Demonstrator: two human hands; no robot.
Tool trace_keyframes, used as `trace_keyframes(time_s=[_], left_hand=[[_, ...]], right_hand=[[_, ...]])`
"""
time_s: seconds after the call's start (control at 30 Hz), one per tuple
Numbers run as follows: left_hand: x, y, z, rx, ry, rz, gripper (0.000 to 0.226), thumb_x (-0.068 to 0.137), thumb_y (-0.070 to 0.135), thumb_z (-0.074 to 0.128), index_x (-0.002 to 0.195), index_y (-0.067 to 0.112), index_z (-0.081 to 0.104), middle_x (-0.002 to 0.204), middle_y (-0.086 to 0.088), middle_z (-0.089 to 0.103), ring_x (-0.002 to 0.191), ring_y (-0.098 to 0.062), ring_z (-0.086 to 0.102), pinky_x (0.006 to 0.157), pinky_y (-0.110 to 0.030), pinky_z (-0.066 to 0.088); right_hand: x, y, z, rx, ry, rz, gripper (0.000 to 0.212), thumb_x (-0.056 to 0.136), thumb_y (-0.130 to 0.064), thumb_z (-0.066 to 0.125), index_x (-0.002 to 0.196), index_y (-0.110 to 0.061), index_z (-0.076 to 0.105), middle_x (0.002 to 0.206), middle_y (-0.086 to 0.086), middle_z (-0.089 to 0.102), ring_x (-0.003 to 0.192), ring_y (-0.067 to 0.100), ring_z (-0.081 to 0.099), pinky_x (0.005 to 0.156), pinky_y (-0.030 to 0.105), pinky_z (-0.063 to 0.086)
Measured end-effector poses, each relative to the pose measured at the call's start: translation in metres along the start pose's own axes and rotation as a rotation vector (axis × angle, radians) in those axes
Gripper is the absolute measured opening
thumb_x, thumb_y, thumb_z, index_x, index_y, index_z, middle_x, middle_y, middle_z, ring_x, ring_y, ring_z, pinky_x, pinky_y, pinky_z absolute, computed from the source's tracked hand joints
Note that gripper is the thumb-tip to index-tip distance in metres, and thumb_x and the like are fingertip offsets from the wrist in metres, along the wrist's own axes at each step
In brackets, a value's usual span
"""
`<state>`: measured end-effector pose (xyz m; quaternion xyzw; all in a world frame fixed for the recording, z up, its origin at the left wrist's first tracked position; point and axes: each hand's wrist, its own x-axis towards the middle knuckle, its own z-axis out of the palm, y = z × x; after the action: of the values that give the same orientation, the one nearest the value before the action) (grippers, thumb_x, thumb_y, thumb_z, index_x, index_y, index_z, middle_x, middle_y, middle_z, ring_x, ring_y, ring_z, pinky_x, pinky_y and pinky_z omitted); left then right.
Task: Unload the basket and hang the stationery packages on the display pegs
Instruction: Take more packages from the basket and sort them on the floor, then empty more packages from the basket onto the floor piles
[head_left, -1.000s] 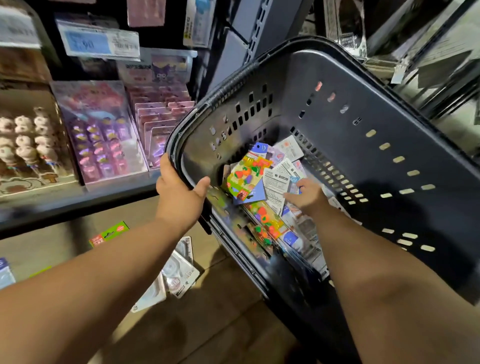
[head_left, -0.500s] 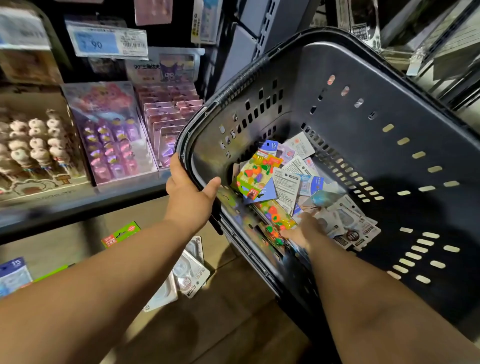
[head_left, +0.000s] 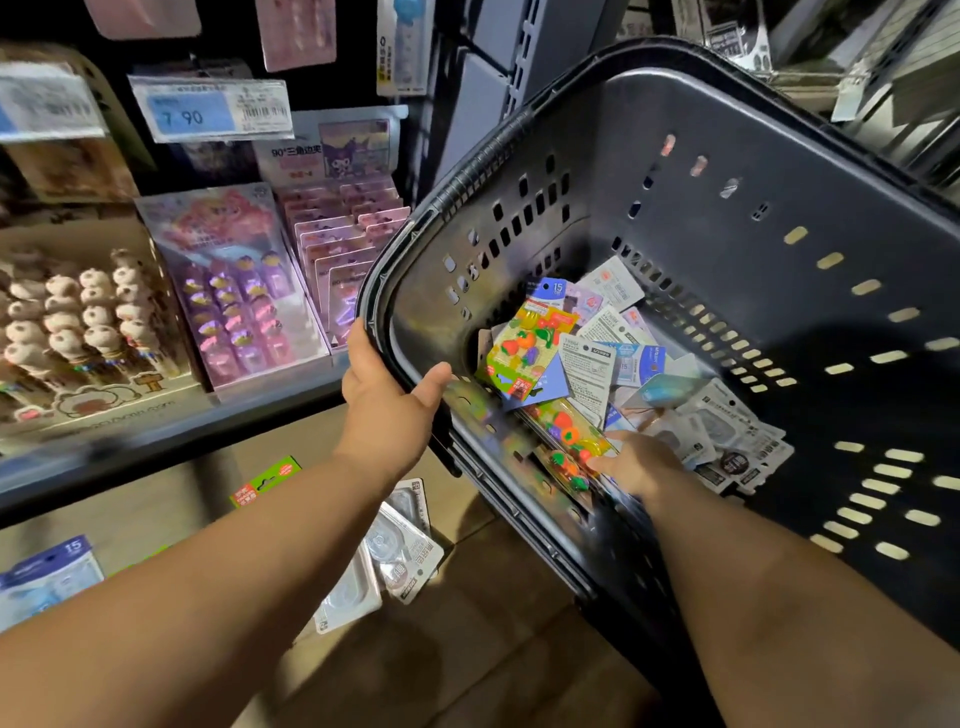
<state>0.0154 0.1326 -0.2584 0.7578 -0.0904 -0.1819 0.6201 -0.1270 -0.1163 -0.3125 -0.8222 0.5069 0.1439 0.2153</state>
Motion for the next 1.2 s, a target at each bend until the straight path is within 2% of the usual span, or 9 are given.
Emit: trace_keyframes(time_s=[0.13,0.27,0.4,0.53,0.67,0.77,0.9,1.17,1.2], left_hand=[[0.002,-0.003,0.001,-0.004,-0.002,0.002,0.102,0.062,0.060,0.063,0.149,0.034,0.016,0.151,-0.012,0.037,0.139,-0.029,0.037,0.114,-0.051,0.033],[0.002,-0.005,0.001,-0.029,-0.007,0.009,0.104,0.057,0.065,0.063,0.146,0.040,0.018,0.150,-0.010,0.038,0.138,-0.028,0.038,0.113,-0.051,0.035],[0.004,-0.006,0.002,-0.032,-0.009,0.019,0.102,0.058,0.065,0.064,0.146,0.042,0.017,0.150,-0.011,0.037,0.137,-0.029,0.039,0.112,-0.051,0.036],[0.005,-0.008,0.002,-0.021,-0.005,0.029,0.098,0.069,0.053,0.065,0.150,0.033,0.013,0.151,-0.013,0.035,0.137,-0.029,0.040,0.113,-0.051,0.035],[0.006,-0.009,0.003,-0.008,-0.006,0.030,0.094,0.078,0.045,0.069,0.151,0.028,0.012,0.152,-0.015,0.034,0.138,-0.031,0.037,0.114,-0.052,0.032],[0.007,-0.009,0.003,0.016,-0.003,0.036,0.087,0.089,0.031,0.069,0.153,0.023,0.011,0.152,-0.017,0.032,0.139,-0.032,0.035,0.115,-0.053,0.030],[0.005,-0.005,0.004,0.025,0.006,0.023,0.086,0.089,0.030,0.069,0.153,0.023,0.012,0.153,-0.016,0.032,0.137,-0.033,0.037,0.115,-0.051,0.030],[-0.003,0.008,0.000,0.037,-0.009,-0.020,0.089,0.091,0.029,0.067,0.156,0.025,0.005,0.156,-0.016,0.024,0.142,-0.034,0.028,0.117,-0.047,0.025],[-0.004,0.010,-0.001,0.041,-0.015,-0.026,0.091,0.092,0.029,0.066,0.156,0.026,0.002,0.158,-0.016,0.021,0.143,-0.033,0.025,0.117,-0.044,0.024]], right_hand=[[-0.006,-0.001,0.000,-0.009,0.007,-0.048,0.055,0.093,-0.041,0.062,0.143,-0.026,0.045,0.131,0.014,0.047,0.114,0.025,0.048,0.085,0.028,0.042],[-0.009,-0.003,0.002,0.000,0.020,-0.041,0.054,0.093,-0.041,0.063,0.141,-0.020,0.049,0.097,0.006,0.044,0.121,0.029,0.051,0.098,0.034,0.045],[-0.008,-0.003,0.003,-0.098,0.037,-0.049,0.053,0.094,-0.049,0.056,0.141,-0.026,0.048,0.134,0.012,0.055,0.123,0.030,0.052,0.095,0.034,0.046],[-0.007,-0.002,-0.004,-0.135,0.018,-0.074,0.059,0.093,-0.052,0.056,0.145,-0.029,0.043,0.145,0.012,0.048,0.130,0.033,0.045,0.101,0.036,0.041],[-0.006,-0.004,-0.024,-0.156,-0.063,-0.103,0.068,0.089,-0.054,0.061,0.147,-0.024,0.041,0.146,0.014,0.047,0.130,0.033,0.049,0.106,0.040,0.041],[-0.006,-0.009,-0.040,-0.155,-0.068,-0.124,0.072,0.088,-0.051,0.064,0.147,-0.018,0.040,0.145,0.016,0.049,0.129,0.030,0.050,0.104,0.037,0.042],[-0.013,-0.022,-0.059,-0.071,-0.054,-0.126,0.073,0.087,-0.046,0.068,0.148,-0.020,0.038,0.149,0.011,0.045,0.133,0.027,0.046,0.105,0.032,0.037],[-0.026,-0.034,-0.095,0.129,0.054,-0.243,0.048,0.081,-0.031,0.079,0.121,-0.013,0.061,0.126,0.004,0.059,0.114,0.020,0.057,0.082,0.017,0.036],[-0.025,-0.034,-0.100,0.159,0.058,-0.245,0.059,0.076,-0.038,0.081,0.123,-0.008,0.063,0.127,0.006,0.061,0.114,0.021,0.058,0.084,0.018,0.037]])
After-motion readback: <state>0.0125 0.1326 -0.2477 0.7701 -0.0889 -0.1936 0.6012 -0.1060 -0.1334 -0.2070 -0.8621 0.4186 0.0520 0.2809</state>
